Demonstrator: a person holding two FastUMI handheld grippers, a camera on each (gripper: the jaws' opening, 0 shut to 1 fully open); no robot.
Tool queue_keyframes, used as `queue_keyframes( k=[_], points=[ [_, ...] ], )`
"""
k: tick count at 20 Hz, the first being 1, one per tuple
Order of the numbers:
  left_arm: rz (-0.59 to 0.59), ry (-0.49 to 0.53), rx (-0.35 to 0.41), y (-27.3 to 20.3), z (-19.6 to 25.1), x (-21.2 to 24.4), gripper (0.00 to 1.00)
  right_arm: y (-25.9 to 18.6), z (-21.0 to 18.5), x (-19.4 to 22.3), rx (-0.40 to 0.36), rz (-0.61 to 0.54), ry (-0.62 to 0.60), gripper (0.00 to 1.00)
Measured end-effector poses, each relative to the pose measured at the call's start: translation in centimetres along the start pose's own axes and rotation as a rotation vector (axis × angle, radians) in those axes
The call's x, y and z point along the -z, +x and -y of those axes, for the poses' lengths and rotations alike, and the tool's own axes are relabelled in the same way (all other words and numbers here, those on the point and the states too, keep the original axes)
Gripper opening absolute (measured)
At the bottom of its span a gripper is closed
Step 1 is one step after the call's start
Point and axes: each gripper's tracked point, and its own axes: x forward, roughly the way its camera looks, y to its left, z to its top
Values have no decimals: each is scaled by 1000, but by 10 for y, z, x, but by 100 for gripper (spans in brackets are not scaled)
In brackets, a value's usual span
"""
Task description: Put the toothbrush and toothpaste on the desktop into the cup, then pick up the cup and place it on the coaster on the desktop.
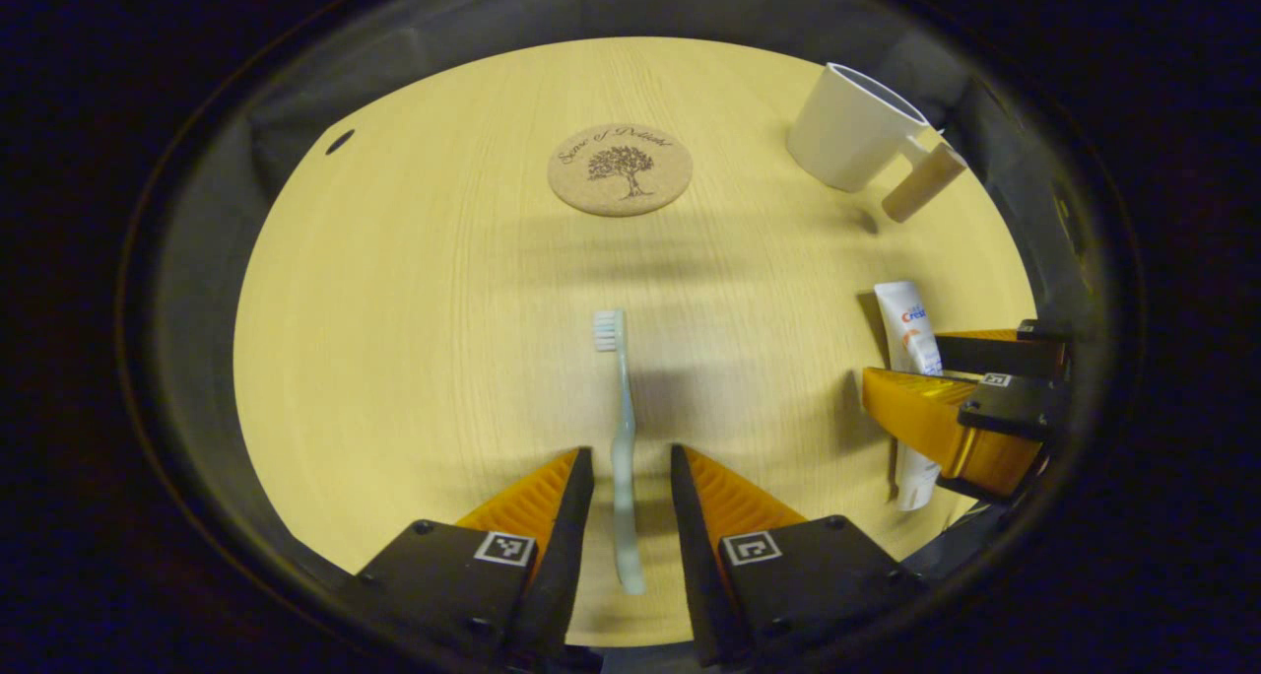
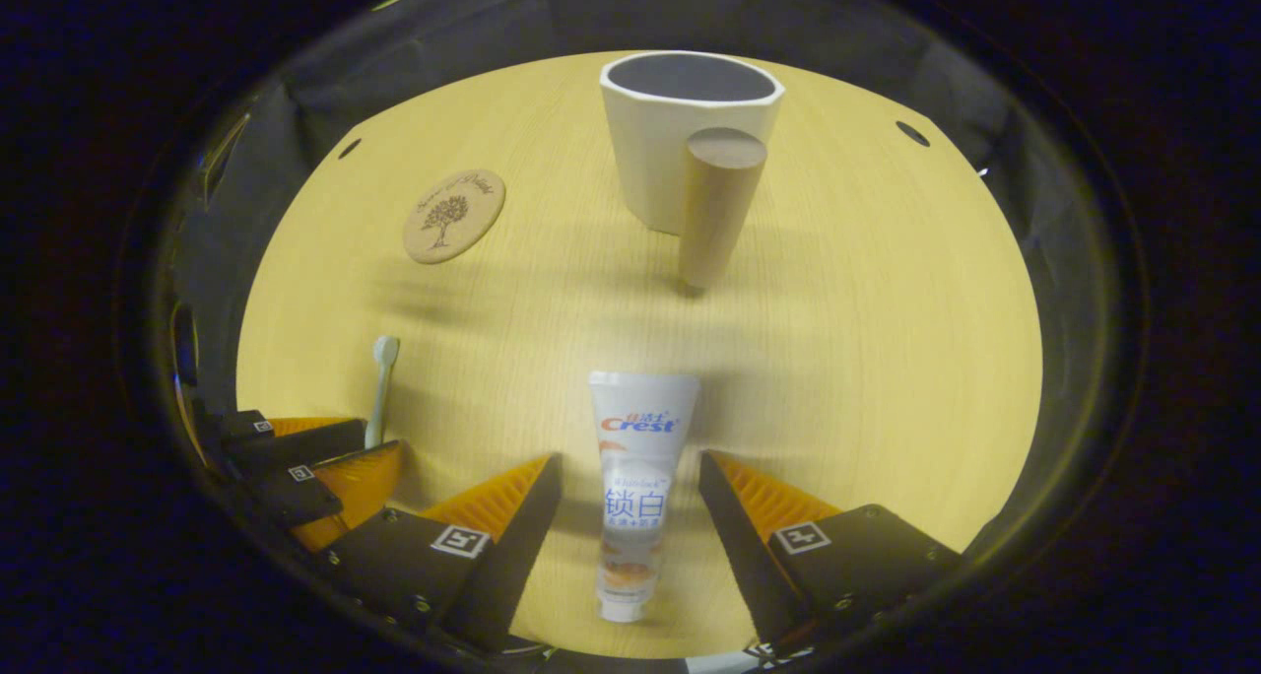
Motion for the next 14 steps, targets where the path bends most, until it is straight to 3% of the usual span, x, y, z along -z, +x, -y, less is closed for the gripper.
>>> queue_keyframes(
  k=[1, 2, 3, 6, 8, 9, 14],
  points=[
    [1, 8, 3, 0, 0, 0, 53, 0, 1, 2, 0, -9, 2, 80],
    [15, -5, 4, 1, -1, -3, 53, 0, 7, 2, 22, -6, 4, 79],
    [9, -16, 3, -1, -2, -3, 25, 0, 10, 4, 32, -13, 14, 63],
    [29, -12, 7, 0, 0, -2, 25, -1, 13, 4, 7, -10, 66, 40],
    [41, -7, 13, 1, 1, -2, 14, -1, 14, 5, -15, -7, 83, 37],
    [44, -4, 12, 0, -1, -3, 16, -1, 13, 4, -28, -3, 94, 30],
    [89, -13, 18, -4, -3, -4, 8, -1, 10, 3, -114, 50, 147, 22]
  ],
)
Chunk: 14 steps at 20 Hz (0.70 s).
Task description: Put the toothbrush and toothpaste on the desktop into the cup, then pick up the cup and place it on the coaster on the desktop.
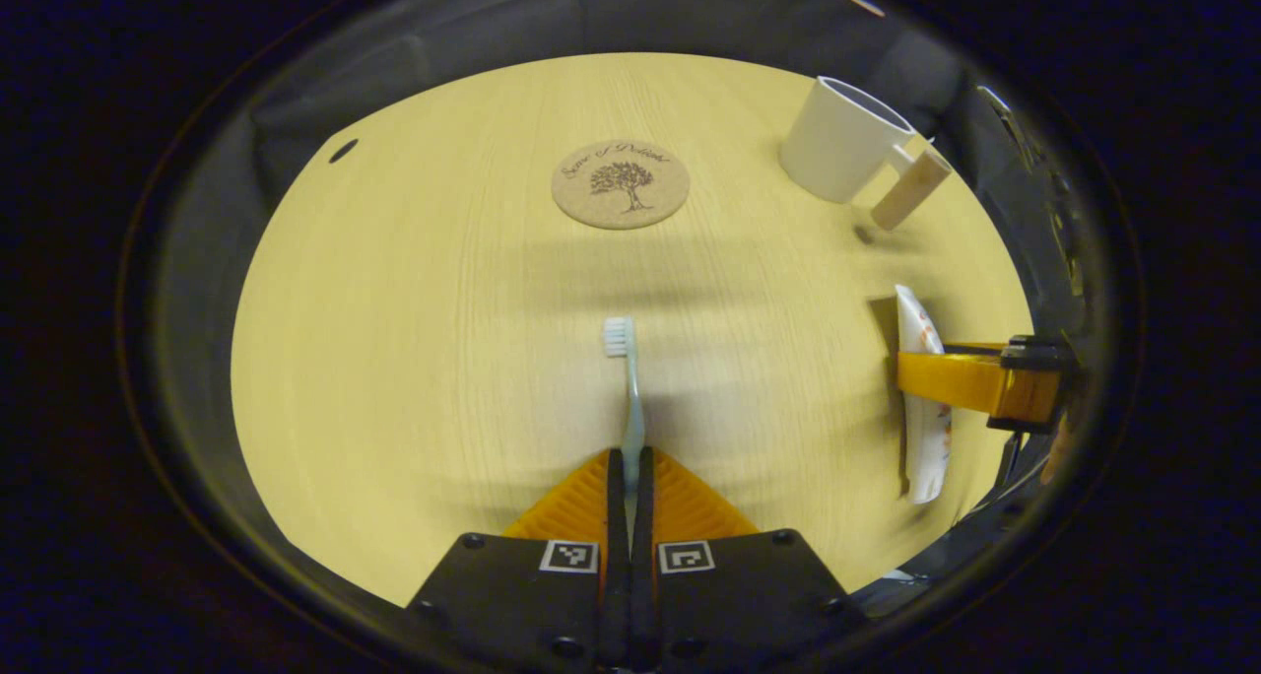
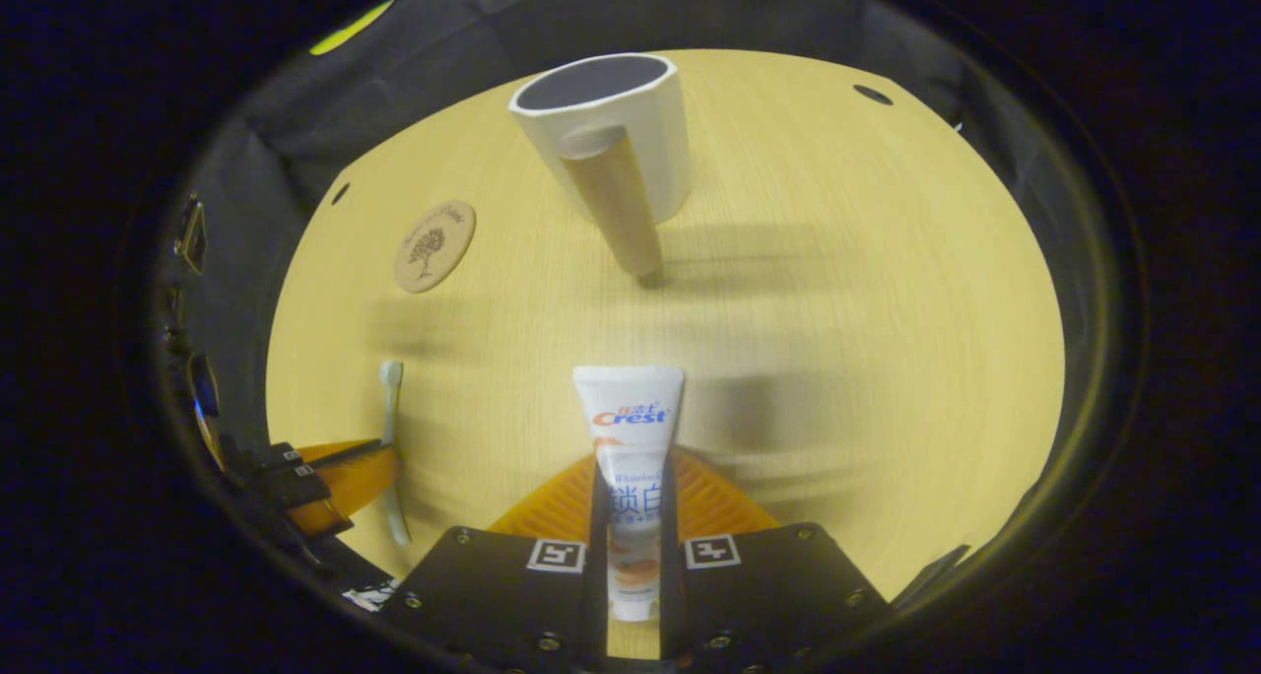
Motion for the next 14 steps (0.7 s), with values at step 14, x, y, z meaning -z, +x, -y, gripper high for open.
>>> queue_keyframes(
  k=[14],
  points=[
    [317, -114, 70, -46, 1, -16, 8, -40, -13, -33, -142, 371, -113, 22]
  ],
)
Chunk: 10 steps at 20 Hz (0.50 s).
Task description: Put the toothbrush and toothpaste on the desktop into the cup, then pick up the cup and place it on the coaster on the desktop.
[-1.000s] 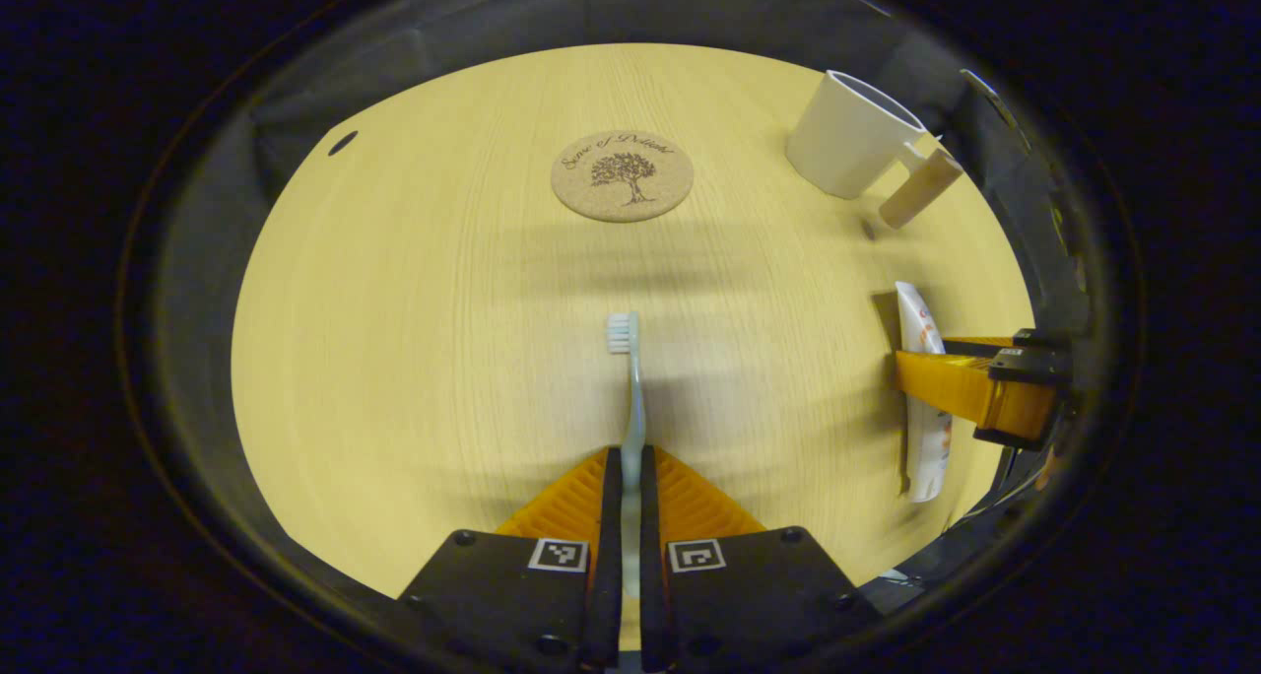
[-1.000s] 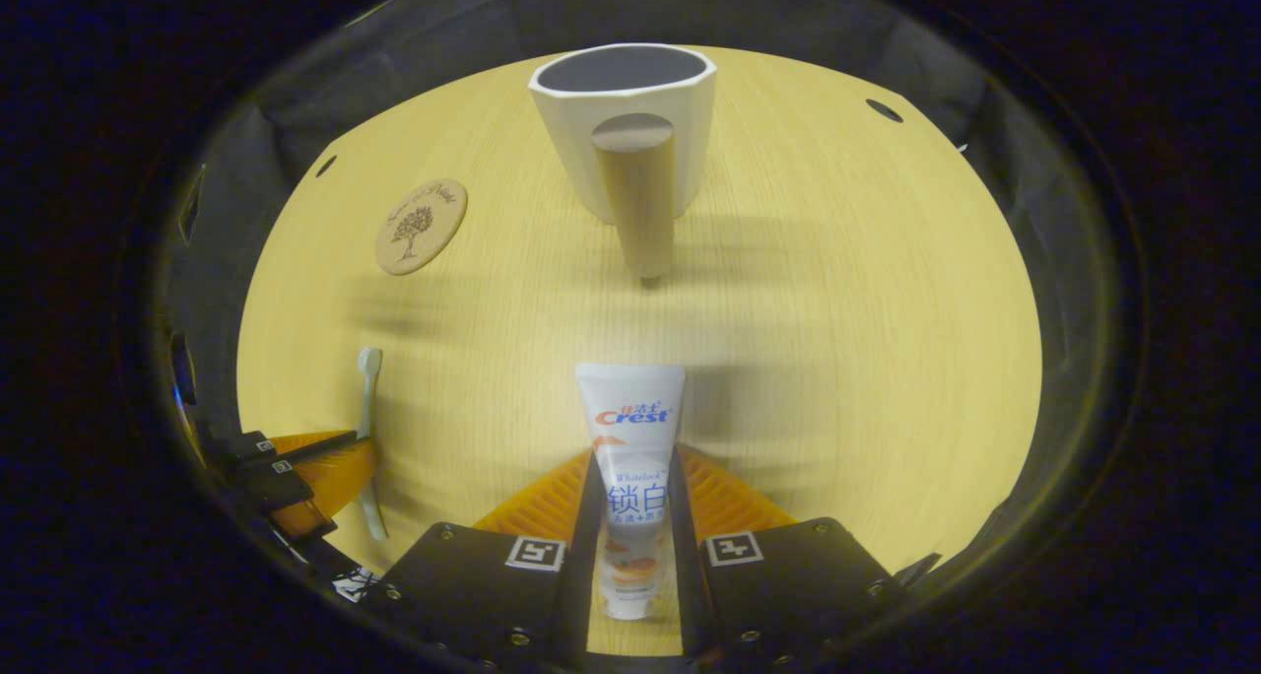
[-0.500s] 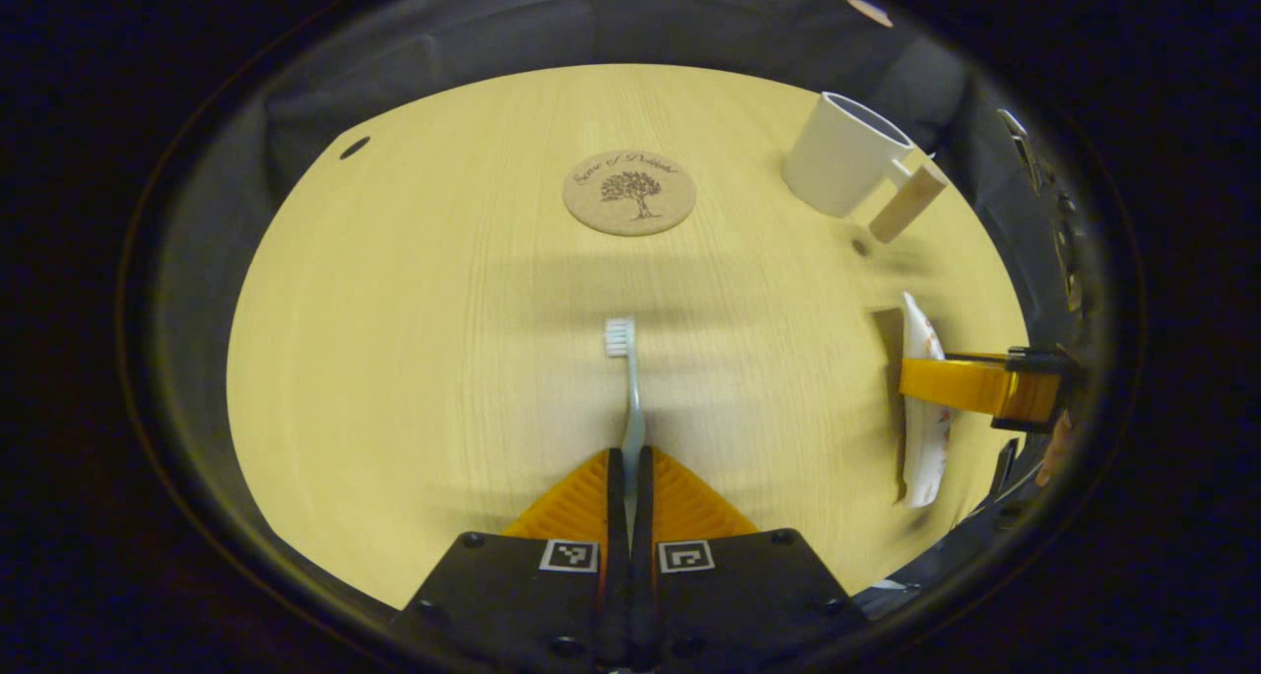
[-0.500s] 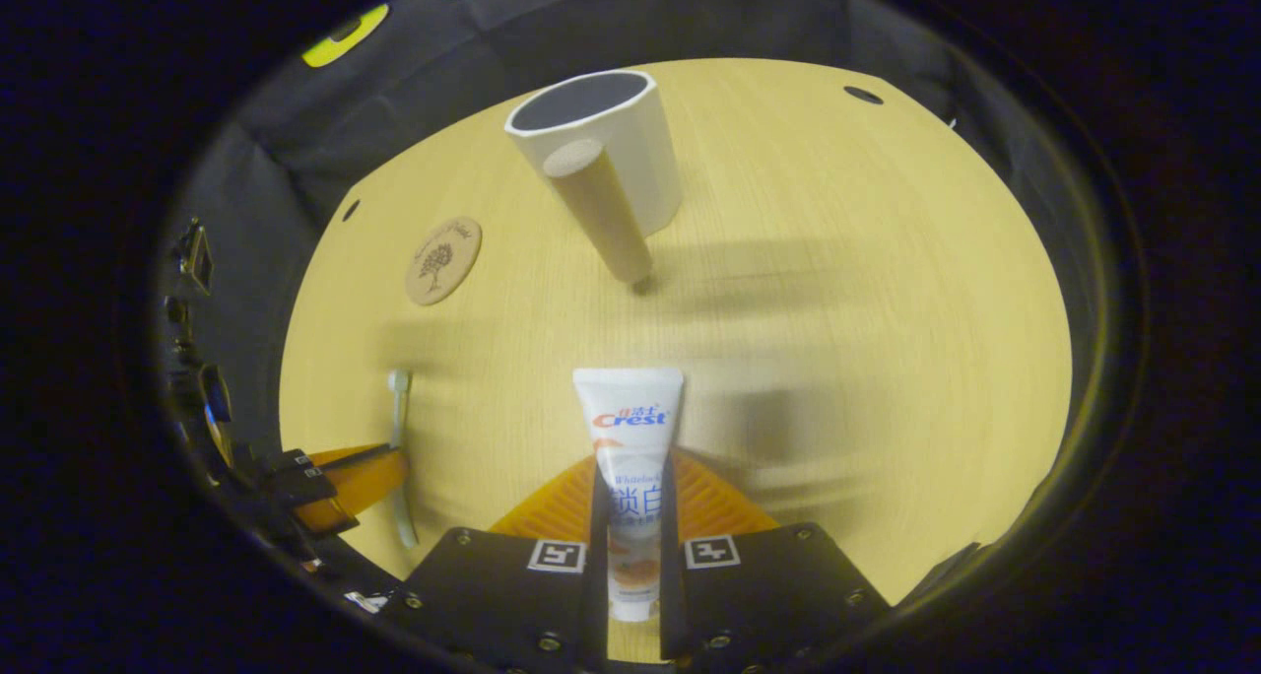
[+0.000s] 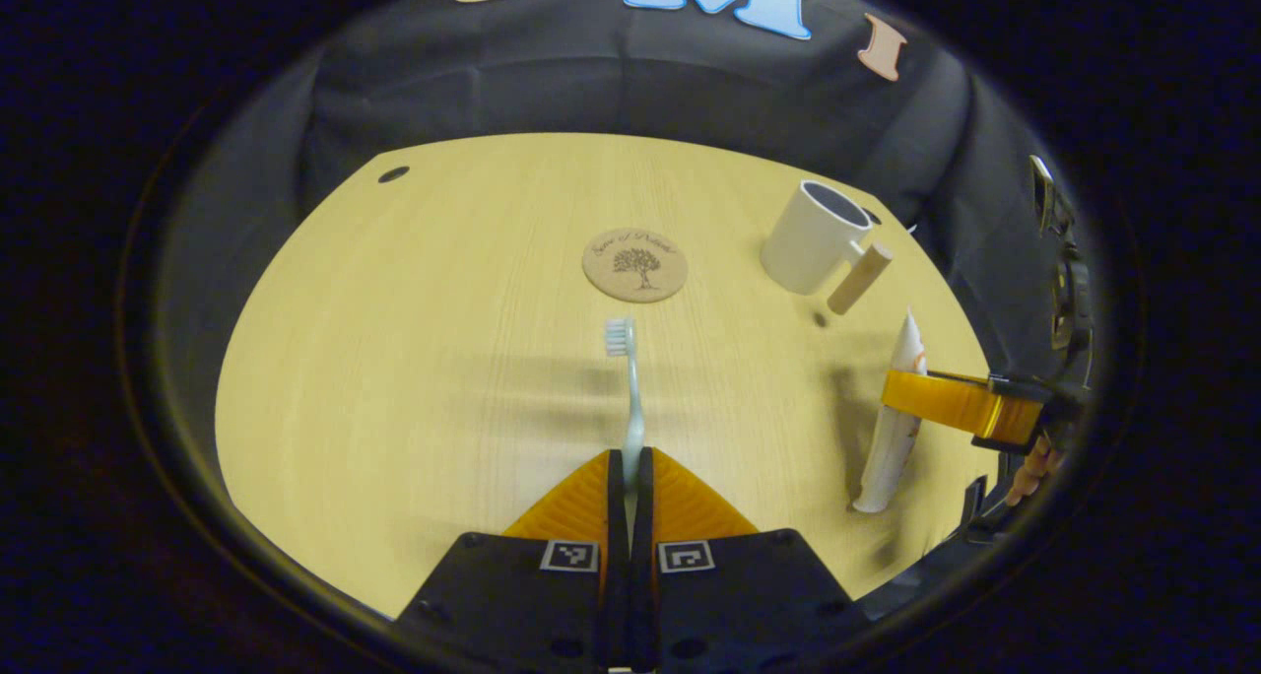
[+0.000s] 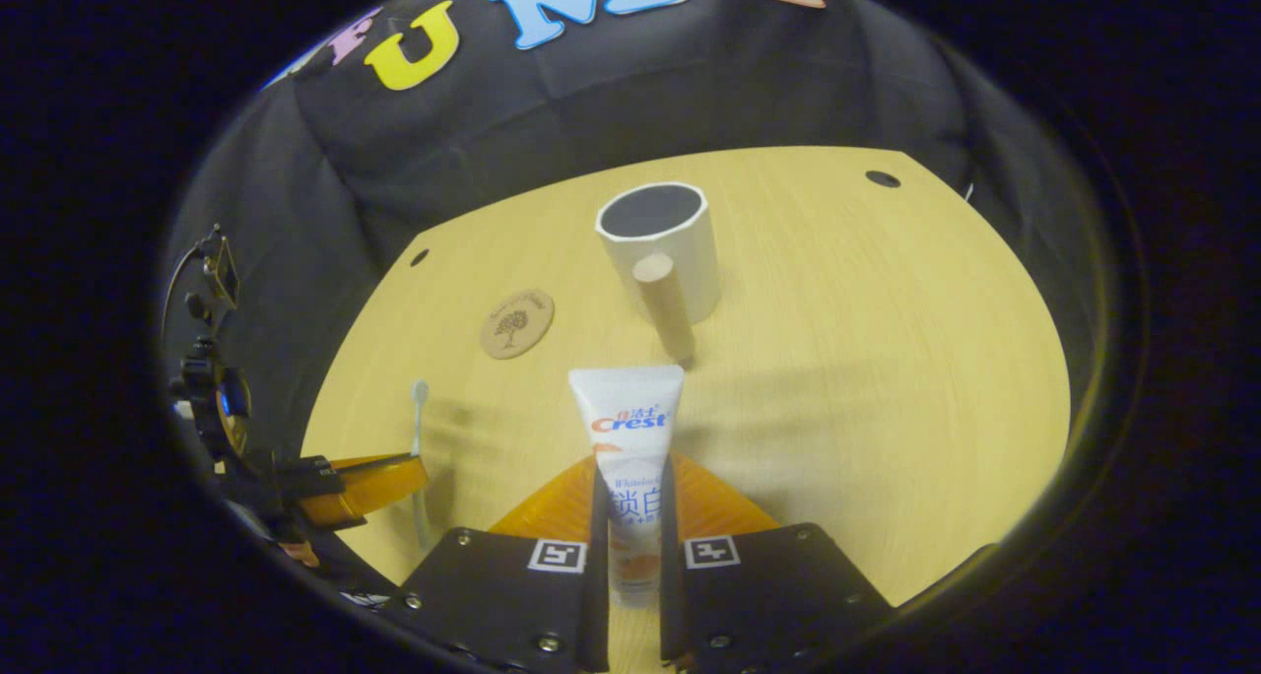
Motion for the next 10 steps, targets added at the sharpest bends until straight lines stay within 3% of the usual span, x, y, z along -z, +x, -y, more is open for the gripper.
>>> queue_keyframes(
  k=[10],
  points=[
    [278, -49, 36, -34, 8, -55, 8, -51, -35, -70, -84, 284, -114, 22]
  ],
)
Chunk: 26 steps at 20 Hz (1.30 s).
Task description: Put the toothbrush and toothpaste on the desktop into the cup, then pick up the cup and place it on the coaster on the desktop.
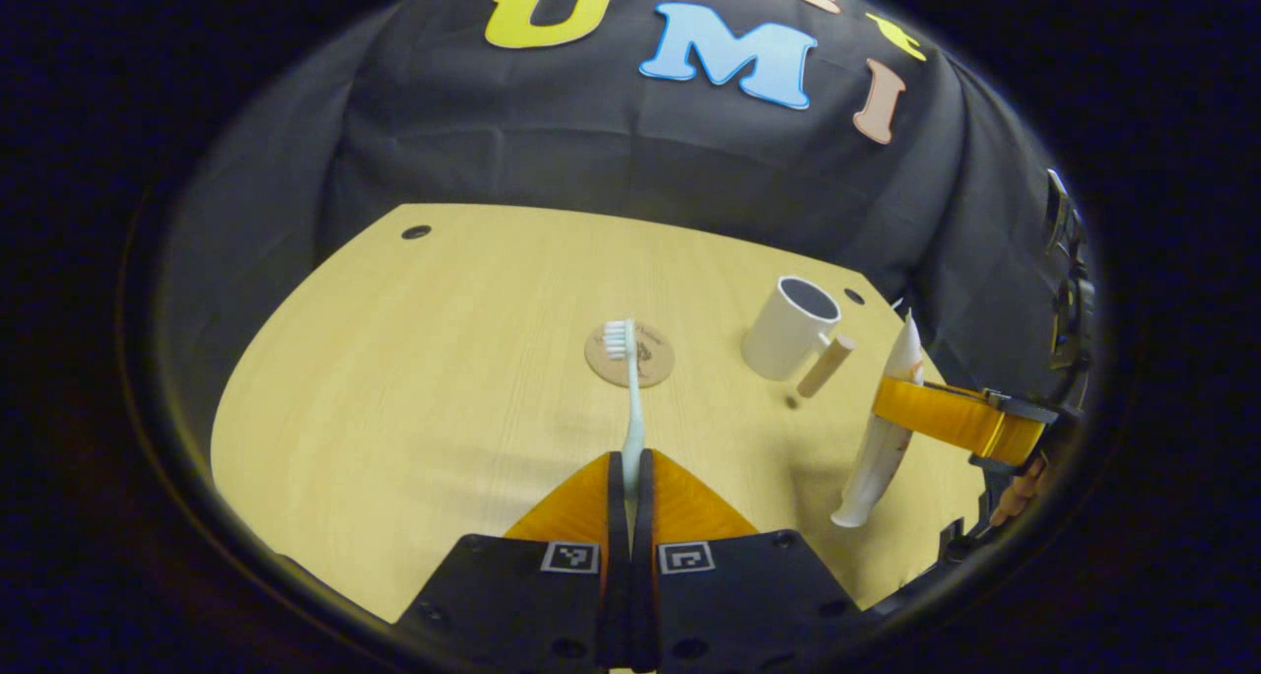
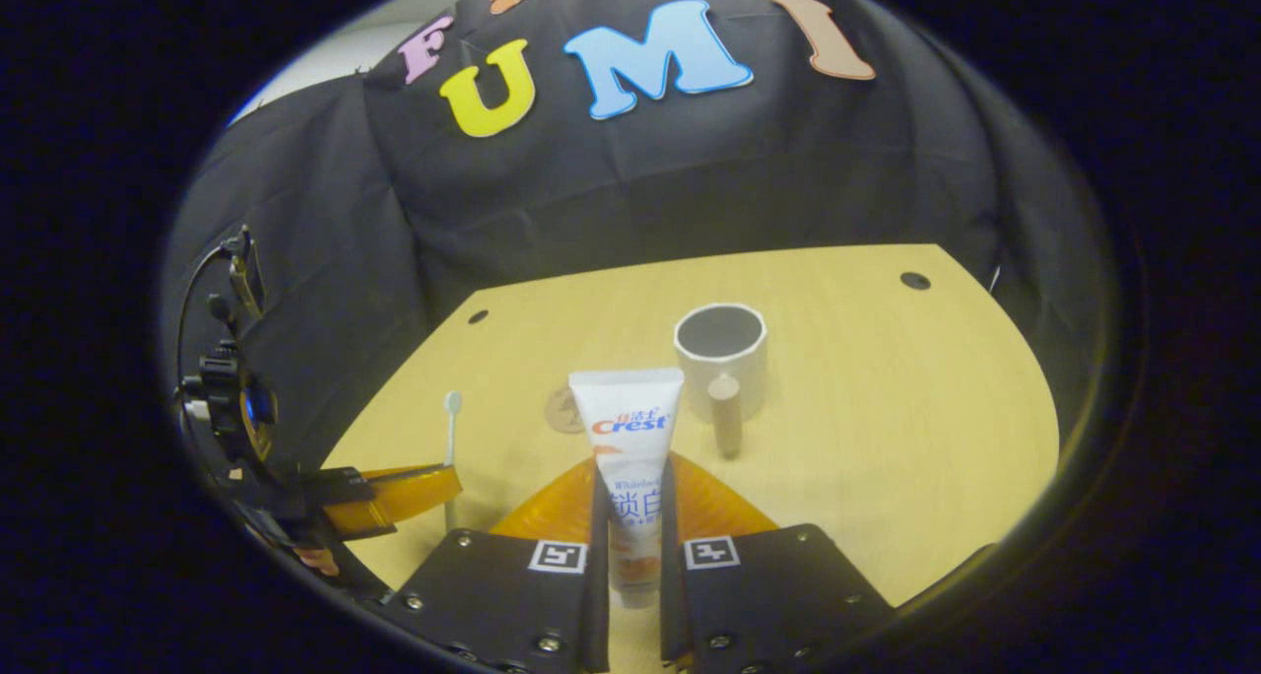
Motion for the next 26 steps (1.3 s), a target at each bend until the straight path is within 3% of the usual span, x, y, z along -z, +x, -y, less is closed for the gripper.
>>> queue_keyframes(
  k=[11, 12, 16, 19, 20, 21, 26],
  points=[
    [227, 57, 23, -1, 17, -89, 8, 14, -3, -102, 42, 262, -94, 21],
    [235, 59, 31, -1, 20, -93, 8, 18, -2, -110, 50, 280, -98, 17],
    [271, 73, 39, -1, 24, -111, 8, 33, 4, -134, 72, 358, -70, 21],
    [281, 80, 47, 0, 24, -118, 8, 46, 21, -154, 132, 422, -58, 21],
    [286, 84, 49, 0, 24, -121, 8, 52, 27, -158, 150, 431, -57, 24],
    [289, 88, 50, -1, 24, -120, 8, 57, 33, -162, 160, 438, -55, 21],
    [287, 96, 65, 3, 25, -127, 8, 88, 60, -161, 226, 415, -53, 24]
  ],
)
